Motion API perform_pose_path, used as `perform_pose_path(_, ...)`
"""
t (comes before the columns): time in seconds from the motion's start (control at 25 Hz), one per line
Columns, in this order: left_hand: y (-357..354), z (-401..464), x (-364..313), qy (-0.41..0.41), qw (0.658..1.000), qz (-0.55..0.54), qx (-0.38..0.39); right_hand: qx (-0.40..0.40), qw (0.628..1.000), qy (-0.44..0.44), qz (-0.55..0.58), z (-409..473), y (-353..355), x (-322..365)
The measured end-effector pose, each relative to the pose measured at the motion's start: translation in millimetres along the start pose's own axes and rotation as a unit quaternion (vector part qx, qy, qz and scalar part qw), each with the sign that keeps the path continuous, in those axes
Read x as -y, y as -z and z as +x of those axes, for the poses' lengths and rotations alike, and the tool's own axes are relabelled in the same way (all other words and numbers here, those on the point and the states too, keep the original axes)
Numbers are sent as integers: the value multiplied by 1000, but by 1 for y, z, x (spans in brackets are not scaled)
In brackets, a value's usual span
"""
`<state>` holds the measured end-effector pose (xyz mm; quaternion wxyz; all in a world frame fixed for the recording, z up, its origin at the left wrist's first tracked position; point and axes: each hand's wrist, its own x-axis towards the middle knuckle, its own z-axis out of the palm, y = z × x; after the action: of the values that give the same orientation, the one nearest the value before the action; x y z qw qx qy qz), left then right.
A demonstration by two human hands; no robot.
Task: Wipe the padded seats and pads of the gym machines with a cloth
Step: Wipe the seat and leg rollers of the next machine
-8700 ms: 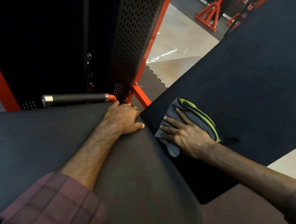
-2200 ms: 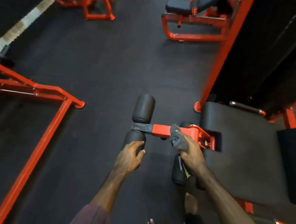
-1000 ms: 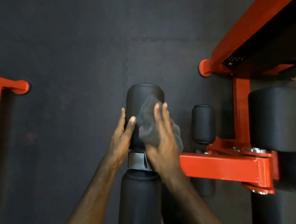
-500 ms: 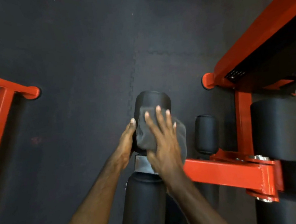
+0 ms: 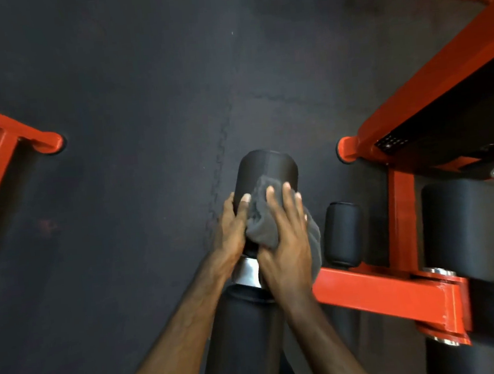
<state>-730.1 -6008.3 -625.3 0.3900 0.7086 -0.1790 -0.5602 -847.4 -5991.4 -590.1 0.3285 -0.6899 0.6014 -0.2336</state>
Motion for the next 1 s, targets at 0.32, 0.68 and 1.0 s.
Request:
perform_pose_path(0.32,-12,-10,-2,-2,991,132,-27,-49,998,-32,20,90,1,-2)
perform_pose_path(0.68,23,27,1,19,998,-47,34,-3,1000,14,-15,55,-2,-2)
perform_pose_path(1.0,23,18,-9,155,936,-239,209,19,997,23,-70,12,-5,7)
